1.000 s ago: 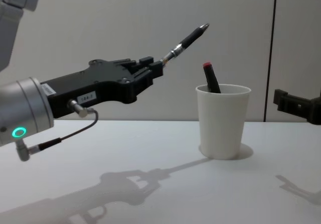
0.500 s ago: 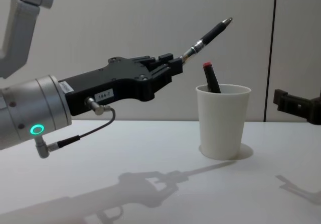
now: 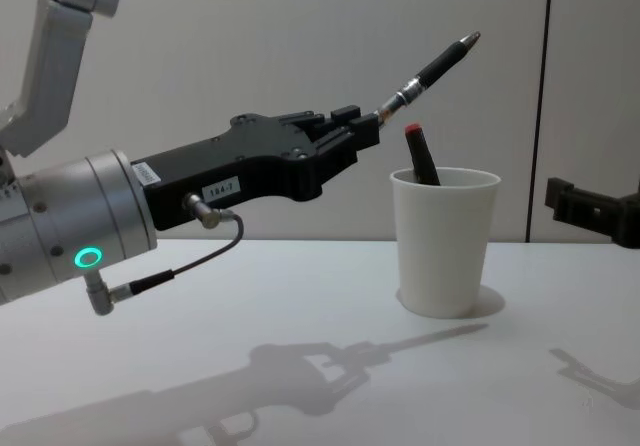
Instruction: Place the pen into the pen holder.
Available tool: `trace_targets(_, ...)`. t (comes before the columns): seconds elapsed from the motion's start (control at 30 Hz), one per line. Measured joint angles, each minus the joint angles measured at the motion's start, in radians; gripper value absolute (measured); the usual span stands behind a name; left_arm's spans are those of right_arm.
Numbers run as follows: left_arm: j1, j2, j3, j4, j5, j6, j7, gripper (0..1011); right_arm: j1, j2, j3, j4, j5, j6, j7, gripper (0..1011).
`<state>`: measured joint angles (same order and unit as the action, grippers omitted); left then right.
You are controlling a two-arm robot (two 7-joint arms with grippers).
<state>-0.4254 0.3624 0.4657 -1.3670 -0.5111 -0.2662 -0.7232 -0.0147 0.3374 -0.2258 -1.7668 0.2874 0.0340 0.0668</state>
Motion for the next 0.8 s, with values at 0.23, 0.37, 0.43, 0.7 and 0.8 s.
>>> trace_targets(0.23, -0.002, 0.001, 0.005, 0.000, -0.006, -0.004, -0.004, 179, 0.000, 0.000, 0.000, 0.000, 0.000, 0.000, 0.000, 1001)
trace_targets(0.37, -0.010, 0.002, 0.013, 0.009, -0.019, -0.012, -0.030, 178, 0.000, 0.000, 0.000, 0.000, 0.000, 0.000, 0.000, 1001)
trace_targets(0.43, -0.014, 0.002, 0.016, 0.013, -0.026, -0.016, -0.044, 179, 0.000, 0.000, 0.000, 0.000, 0.000, 0.000, 0.000, 1001)
trace_targets(0.7, -0.034, -0.004, 0.037, 0.038, -0.057, -0.031, -0.112, 178, 0.000, 0.000, 0.000, 0.000, 0.000, 0.000, 0.000, 1001)
trace_targets(0.8, -0.039, -0.006, 0.044, 0.046, -0.066, -0.033, -0.128, 178, 0.000, 0.000, 0.000, 0.000, 0.000, 0.000, 0.000, 1001)
